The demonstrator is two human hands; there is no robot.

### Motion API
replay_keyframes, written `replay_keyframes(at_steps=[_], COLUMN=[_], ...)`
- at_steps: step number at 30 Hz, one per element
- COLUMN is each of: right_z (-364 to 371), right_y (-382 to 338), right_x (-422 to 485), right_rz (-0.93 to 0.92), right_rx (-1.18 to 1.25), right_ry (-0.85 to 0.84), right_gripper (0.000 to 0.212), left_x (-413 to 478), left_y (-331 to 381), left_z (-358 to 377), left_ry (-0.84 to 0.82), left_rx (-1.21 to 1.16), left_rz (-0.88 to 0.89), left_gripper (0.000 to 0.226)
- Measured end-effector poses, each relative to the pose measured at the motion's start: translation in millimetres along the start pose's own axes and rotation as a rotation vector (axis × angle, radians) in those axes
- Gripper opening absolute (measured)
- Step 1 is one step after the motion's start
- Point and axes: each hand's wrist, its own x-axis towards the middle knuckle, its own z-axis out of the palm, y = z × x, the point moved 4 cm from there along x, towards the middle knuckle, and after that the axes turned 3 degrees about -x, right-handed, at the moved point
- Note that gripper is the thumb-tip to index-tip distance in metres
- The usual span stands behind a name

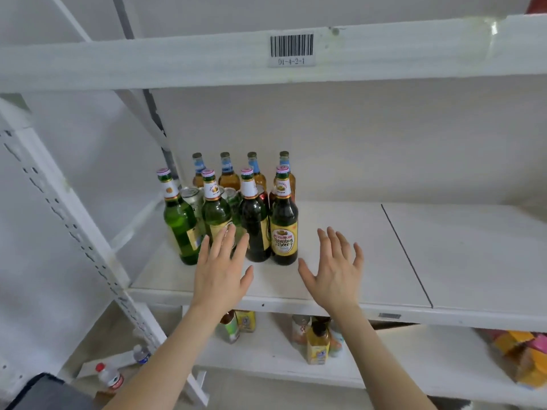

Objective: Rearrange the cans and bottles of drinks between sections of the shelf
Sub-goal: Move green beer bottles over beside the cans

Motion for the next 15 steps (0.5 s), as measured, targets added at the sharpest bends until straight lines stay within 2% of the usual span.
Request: replay_keyframes(at_steps=[6, 11, 15], right_z=[15, 32, 47], right_y=[-24, -26, -23], right_x=[15, 28, 42], right_rz=[0.032, 0.041, 0.051], right_rx=[0.027, 0.134, 0.275], right_ry=[-0.004, -0.024, -0.116], right_gripper=[0.076, 0.081, 0.091], left_x=[18, 32, 38], left_y=[-23, -30, -29], left_z=[18, 47, 74], left_ry=[0.051, -0.023, -0.059], left_rx=[-0.135, -0.326, -0.504], left_rz=[0.021, -0.04, -0.047], left_gripper=[0.074, 0.085, 0.088])
